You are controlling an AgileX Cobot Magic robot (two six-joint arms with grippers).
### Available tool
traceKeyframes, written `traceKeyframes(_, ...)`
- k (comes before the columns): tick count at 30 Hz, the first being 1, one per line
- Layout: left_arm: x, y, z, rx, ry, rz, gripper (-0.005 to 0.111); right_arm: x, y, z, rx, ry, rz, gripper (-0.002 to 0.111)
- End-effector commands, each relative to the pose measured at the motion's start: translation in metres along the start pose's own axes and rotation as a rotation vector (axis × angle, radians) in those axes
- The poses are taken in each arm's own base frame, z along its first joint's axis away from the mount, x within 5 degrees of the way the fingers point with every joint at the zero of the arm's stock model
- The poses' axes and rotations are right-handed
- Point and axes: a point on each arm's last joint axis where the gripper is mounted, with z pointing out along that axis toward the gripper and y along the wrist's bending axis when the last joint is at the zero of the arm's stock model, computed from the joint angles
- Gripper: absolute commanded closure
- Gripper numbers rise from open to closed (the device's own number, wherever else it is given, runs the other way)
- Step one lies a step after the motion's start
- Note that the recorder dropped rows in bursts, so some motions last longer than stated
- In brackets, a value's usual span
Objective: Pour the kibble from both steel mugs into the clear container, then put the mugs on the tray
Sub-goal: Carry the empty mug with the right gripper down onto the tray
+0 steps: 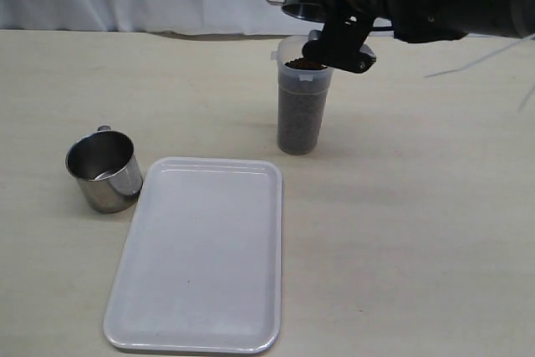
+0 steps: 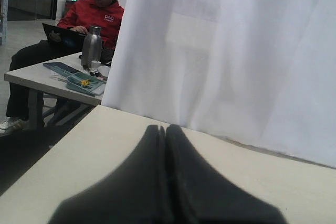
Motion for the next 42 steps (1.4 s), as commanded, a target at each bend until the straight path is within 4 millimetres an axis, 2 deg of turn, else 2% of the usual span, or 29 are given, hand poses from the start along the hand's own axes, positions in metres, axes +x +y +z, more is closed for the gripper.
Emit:
traceKeyframes(1,0.000,-0.001,0.000,0.011,-0.006,0.000,0.107,0.003,-0.002,-0.003,0.007,0.009,0.020,0.103)
traceKeyframes(3,0.000,-0.001,0.000,0.011,-0.006,0.000,0.107,0.003,-0.002,-0.003,0.007,0.009,0.150,0.103)
traceKeyframes(6,0.000,-0.001,0.000,0.011,-0.006,0.002,0.107,0.003,-0.001,-0.003,-0.001,0.010,0.442,0.103)
traceKeyframes(10,0.000,-0.001,0.000,0.011,-0.006,0.002,0.107,0.006,0.010,-0.004,-0.079,0.044,0.646,0.103)
traceKeyframes(14,0.000,-0.001,0.000,0.011,-0.006,0.002,0.107,0.017,0.021,-0.013,-0.120,0.046,0.874,0.103)
traceKeyframes(17,0.000,-0.001,0.000,0.011,-0.006,0.002,0.107,0.029,0.032,-0.023,-0.143,0.054,1.115,0.103)
traceKeyframes(20,0.000,-0.001,0.000,0.011,-0.006,0.002,0.107,0.045,0.048,-0.034,-0.165,0.090,1.392,0.103)
traceKeyframes(24,0.000,-0.001,0.000,0.011,-0.006,0.002,0.107,0.066,0.082,-0.053,-0.191,0.152,1.756,0.103)
traceKeyframes(28,0.000,-0.001,0.000,0.011,-0.006,0.002,0.107,0.073,0.109,-0.079,-0.117,0.178,2.050,0.103)
traceKeyframes(30,0.000,-0.001,0.000,0.011,-0.006,0.002,0.107,0.069,0.120,-0.094,-0.017,0.181,2.210,0.103)
traceKeyframes(32,0.000,-0.001,0.000,0.011,-0.006,0.002,0.107,0.055,0.129,-0.105,0.069,0.179,2.321,0.103)
traceKeyframes(35,0.000,-0.001,0.000,0.011,-0.006,0.002,0.107,0.026,0.134,-0.122,0.281,0.139,2.432,0.103)
traceKeyframes(36,0.000,-0.001,0.000,0.011,-0.006,0.002,0.107,0.010,0.136,-0.127,0.326,0.105,2.467,0.103)
traceKeyframes(39,0.000,-0.001,0.000,0.011,-0.006,0.002,0.107,-0.022,0.130,-0.142,0.520,-0.120,2.567,0.103)
traceKeyframes(42,0.000,-0.001,0.000,0.011,-0.006,0.002,0.107,-0.050,0.122,-0.156,0.595,-0.367,2.590,0.103)
